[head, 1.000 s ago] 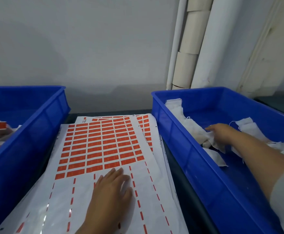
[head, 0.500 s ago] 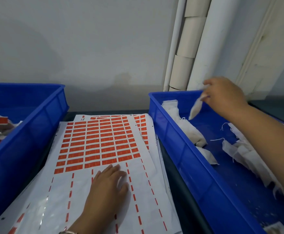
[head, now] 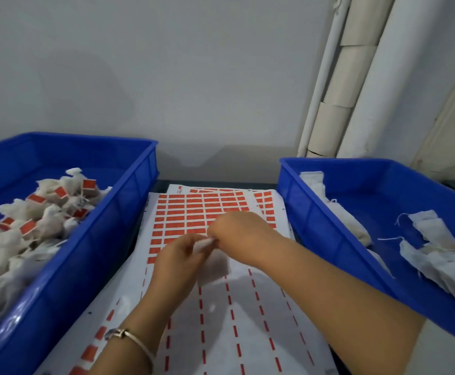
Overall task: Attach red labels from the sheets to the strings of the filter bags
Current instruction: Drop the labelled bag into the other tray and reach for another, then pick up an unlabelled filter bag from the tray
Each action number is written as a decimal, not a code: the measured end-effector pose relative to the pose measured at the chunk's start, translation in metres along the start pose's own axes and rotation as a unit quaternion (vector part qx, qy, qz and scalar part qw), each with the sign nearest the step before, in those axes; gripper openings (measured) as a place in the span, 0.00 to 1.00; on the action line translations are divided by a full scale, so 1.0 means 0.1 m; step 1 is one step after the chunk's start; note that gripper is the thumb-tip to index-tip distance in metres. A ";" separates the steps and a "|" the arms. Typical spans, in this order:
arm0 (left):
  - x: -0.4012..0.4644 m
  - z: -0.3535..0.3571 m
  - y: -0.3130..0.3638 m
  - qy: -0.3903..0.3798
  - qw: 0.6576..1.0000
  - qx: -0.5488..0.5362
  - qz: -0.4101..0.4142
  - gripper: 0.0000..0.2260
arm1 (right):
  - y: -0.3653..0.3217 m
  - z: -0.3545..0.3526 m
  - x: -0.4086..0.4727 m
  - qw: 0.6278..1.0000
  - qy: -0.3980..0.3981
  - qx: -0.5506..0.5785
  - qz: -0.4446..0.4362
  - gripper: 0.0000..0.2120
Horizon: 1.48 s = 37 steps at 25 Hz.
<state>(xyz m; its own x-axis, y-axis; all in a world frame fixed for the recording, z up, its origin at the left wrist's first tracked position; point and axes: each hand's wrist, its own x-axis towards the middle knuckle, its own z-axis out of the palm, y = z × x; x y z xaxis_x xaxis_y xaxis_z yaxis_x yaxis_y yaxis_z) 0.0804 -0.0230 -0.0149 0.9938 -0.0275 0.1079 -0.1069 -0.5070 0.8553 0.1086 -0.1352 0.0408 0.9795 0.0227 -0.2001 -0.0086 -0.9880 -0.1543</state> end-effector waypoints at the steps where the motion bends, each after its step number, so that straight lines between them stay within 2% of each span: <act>1: 0.00 -0.03 -0.08 -0.013 0.999 -0.022 -0.023 0.02 | 0.01 0.07 0.00 0.999 0.010 0.028 -0.023 0.14; 4: 0.04 -0.06 -0.26 -0.028 0.988 -0.126 -0.086 0.04 | 0.19 0.22 -0.17 0.990 0.063 0.099 -0.077 0.05; 8: 0.08 -0.05 -0.29 -0.031 0.987 -0.122 -0.103 0.06 | 0.40 0.40 -0.34 0.951 0.071 0.291 -0.071 0.13; 10: 0.09 -0.06 -0.28 -0.030 0.987 -0.114 -0.107 0.09 | 0.43 0.53 -0.39 0.923 0.095 0.369 -0.061 0.14; 14: 0.02 -0.06 -0.25 -0.058 0.982 -0.127 -0.127 0.05 | 0.42 0.67 -0.49 0.847 0.096 0.517 -0.078 0.13; 16: -0.02 -0.06 -0.21 -0.070 0.981 -0.148 -0.108 0.08 | 0.42 0.69 -0.51 0.836 0.107 0.533 -0.074 0.14; 19: -0.12 -0.07 -0.15 -0.058 0.994 -0.076 0.048 0.13 | 0.36 0.70 -0.55 0.843 0.156 0.508 -0.086 0.09; 21: -0.17 -0.06 -0.11 -0.049 0.988 -0.036 0.145 0.11 | 0.32 0.71 -0.58 0.847 0.205 0.477 -0.113 0.06; 22: -0.19 -0.05 -0.10 -0.045 0.985 -0.042 0.162 0.09 | 0.32 0.73 -0.59 0.847 0.231 0.463 -0.123 0.06; 26: -0.21 -0.05 -0.10 -0.072 0.983 -0.072 0.151 0.03 | 0.35 0.73 -0.59 0.831 0.283 0.463 -0.125 0.05; 29: -0.18 -0.03 -0.13 -0.120 0.983 -0.061 0.126 0.10 | 0.36 0.76 -0.58 0.833 0.298 0.450 -0.122 0.05; 31: -0.15 -0.05 -0.16 -0.138 0.985 -0.044 0.098 0.10 | 0.40 0.75 -0.57 0.809 0.313 0.490 -0.088 0.03; 34: -0.12 -0.06 -0.18 -0.166 0.983 -0.053 0.059 0.08 | 0.47 0.73 -0.55 0.746 0.325 0.581 -0.020 0.06; 37: -0.13 -0.04 -0.18 -0.210 0.974 -0.089 0.004 0.09 | 0.46 0.78 -0.51 0.726 0.289 0.624 0.029 0.11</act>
<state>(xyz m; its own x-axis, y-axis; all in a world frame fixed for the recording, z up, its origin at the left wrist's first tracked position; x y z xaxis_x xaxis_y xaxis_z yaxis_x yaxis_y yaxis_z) 0.0697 -0.0096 -0.0297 0.9141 -0.3996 -0.0691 -0.0816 -0.3481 0.9339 0.0427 -0.1702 -0.0318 0.8879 -0.4371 0.1432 0.1251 -0.0700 -0.9897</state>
